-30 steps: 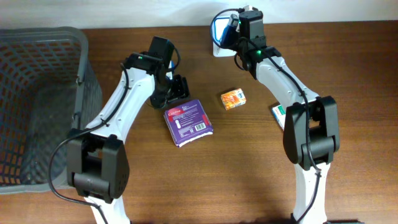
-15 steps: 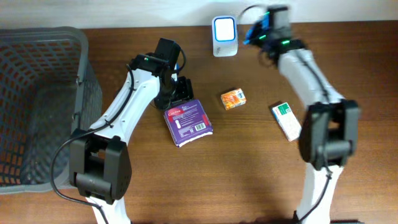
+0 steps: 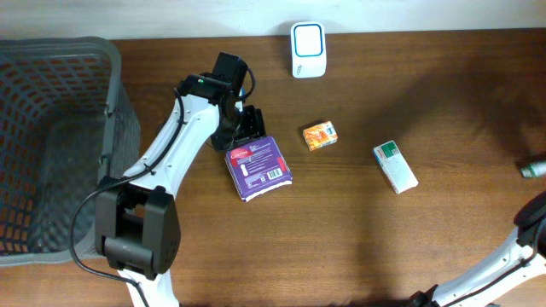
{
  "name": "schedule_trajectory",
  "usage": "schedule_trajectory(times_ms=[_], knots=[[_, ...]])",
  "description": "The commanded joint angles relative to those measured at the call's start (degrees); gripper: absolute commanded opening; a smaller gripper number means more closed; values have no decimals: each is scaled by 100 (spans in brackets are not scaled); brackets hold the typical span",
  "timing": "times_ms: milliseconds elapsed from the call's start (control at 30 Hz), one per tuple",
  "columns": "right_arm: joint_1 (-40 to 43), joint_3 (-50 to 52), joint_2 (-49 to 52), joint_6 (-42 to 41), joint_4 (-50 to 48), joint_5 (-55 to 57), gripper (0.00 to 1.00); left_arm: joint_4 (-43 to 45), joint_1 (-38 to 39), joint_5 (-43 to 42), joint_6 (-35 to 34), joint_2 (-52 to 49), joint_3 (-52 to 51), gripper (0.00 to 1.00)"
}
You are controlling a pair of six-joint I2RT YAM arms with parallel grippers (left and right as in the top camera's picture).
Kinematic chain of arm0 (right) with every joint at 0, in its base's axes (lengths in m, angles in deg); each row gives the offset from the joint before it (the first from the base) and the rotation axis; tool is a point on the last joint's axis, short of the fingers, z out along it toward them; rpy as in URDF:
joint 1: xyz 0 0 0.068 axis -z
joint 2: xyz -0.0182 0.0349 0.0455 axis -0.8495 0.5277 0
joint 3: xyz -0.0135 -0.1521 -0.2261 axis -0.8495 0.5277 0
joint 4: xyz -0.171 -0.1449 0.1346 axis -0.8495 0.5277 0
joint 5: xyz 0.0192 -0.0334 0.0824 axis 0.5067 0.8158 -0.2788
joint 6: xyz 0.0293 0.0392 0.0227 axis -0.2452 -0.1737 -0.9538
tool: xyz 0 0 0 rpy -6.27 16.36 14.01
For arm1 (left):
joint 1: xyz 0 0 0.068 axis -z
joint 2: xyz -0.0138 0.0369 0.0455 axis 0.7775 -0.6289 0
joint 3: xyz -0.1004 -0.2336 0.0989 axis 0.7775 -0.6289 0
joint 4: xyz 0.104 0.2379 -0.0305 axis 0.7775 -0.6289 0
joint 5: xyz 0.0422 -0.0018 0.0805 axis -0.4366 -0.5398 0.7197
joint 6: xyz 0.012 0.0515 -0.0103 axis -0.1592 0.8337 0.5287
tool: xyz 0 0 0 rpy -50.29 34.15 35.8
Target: Scan the item barcode
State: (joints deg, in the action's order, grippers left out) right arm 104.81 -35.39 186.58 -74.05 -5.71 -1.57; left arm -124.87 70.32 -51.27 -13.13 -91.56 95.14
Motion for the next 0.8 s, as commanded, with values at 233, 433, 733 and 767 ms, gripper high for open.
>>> schedule_trajectory(times_ms=[233,433,733,767], knots=[[-85,-498,-728,911,1121,-3121,99,-2717,-46,1587,203,195,2400,89],[-1517,-496,-741,907,1609,-3504,99,-2376,-66,835,-345,188,638,96],[-2308,-494,-741,907,1698,-3440,98,1325,197,-1338,356,188,-2079,78],[-2308,-494,-741,907,1698,-3432,99,1268,463,-1587,748,188,-2079,76]])
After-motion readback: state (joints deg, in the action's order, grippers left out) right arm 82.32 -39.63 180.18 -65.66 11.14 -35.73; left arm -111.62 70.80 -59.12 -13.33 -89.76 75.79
